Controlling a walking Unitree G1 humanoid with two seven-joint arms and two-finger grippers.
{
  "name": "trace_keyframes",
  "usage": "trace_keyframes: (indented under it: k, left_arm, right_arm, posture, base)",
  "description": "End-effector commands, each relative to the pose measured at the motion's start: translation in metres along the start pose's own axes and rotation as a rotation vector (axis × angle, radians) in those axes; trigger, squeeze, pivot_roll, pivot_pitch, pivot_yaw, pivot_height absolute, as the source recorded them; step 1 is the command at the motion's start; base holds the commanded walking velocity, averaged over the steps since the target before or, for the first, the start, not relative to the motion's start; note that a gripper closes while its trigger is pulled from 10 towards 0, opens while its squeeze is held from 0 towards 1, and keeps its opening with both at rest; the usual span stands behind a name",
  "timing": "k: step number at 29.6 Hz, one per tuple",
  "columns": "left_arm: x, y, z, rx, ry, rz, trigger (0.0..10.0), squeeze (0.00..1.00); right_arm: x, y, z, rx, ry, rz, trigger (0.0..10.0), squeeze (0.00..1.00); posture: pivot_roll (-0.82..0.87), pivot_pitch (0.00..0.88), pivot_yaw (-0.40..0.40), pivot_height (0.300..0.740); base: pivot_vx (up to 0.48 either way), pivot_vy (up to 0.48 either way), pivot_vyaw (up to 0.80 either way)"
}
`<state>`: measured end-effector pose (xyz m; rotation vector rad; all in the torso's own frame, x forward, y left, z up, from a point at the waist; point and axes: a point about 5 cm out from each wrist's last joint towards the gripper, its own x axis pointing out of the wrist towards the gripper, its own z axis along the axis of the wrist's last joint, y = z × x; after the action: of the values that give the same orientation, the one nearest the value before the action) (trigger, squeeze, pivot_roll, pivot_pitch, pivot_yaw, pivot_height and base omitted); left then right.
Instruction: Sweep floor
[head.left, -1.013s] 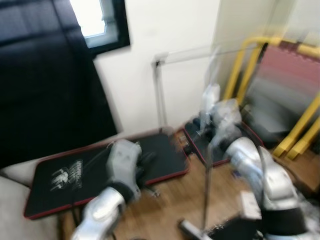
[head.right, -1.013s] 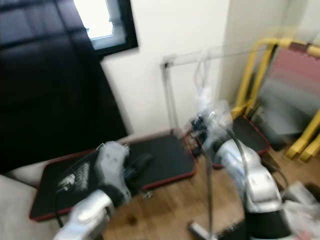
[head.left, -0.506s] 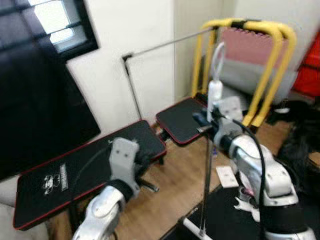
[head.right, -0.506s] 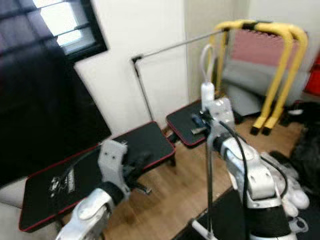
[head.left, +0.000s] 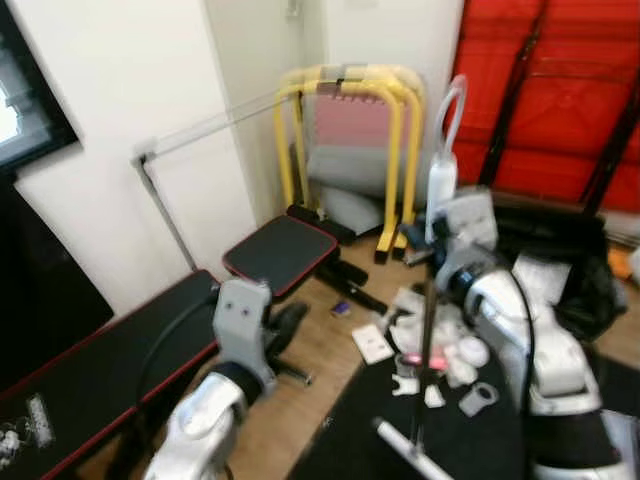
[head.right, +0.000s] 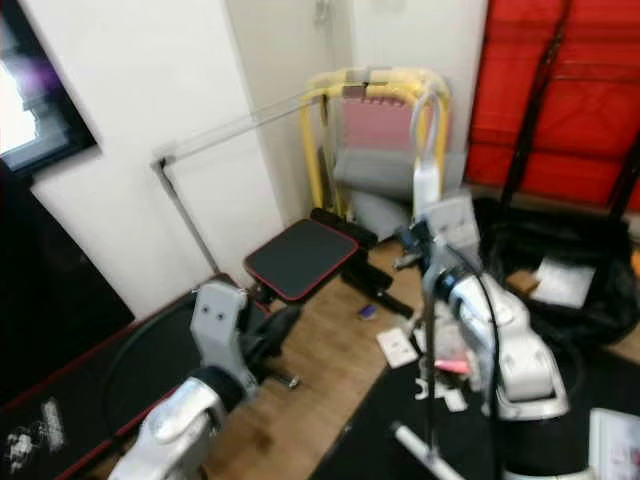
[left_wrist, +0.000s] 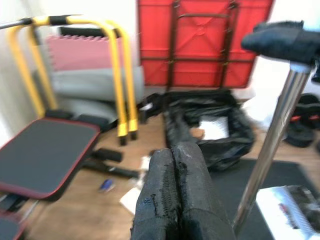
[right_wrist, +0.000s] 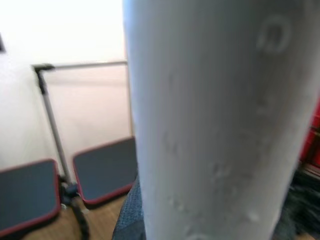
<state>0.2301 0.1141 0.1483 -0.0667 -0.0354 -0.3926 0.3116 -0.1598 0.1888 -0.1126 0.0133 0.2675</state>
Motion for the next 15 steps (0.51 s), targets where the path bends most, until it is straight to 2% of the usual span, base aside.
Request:
trace_keyframes:
  k: [1,15]
  left_arm:
    - [-0.0005,0.008,-0.0052,0.005,0.022,0.053,10.0,0.0]
    - [0.001,0.0162,-0.0038,0.007,0.002,0.103,10.0,0.0]
  right_arm:
    - [0.0043,-0.0028,0.0117,-0.046,-0.047,-0.025,10.0,0.0]
    - [0.01,-0.0049,0.0139,-0.052,-0.071,-0.066,10.0,0.0]
  posture:
    - [-0.09,0.0,-0.017,0.74]
    - [-0.1,0.0,-0.019,0.74]
  base:
    - [0.0,0.0,-0.8]
    - [0.0,0.0,-0.8]
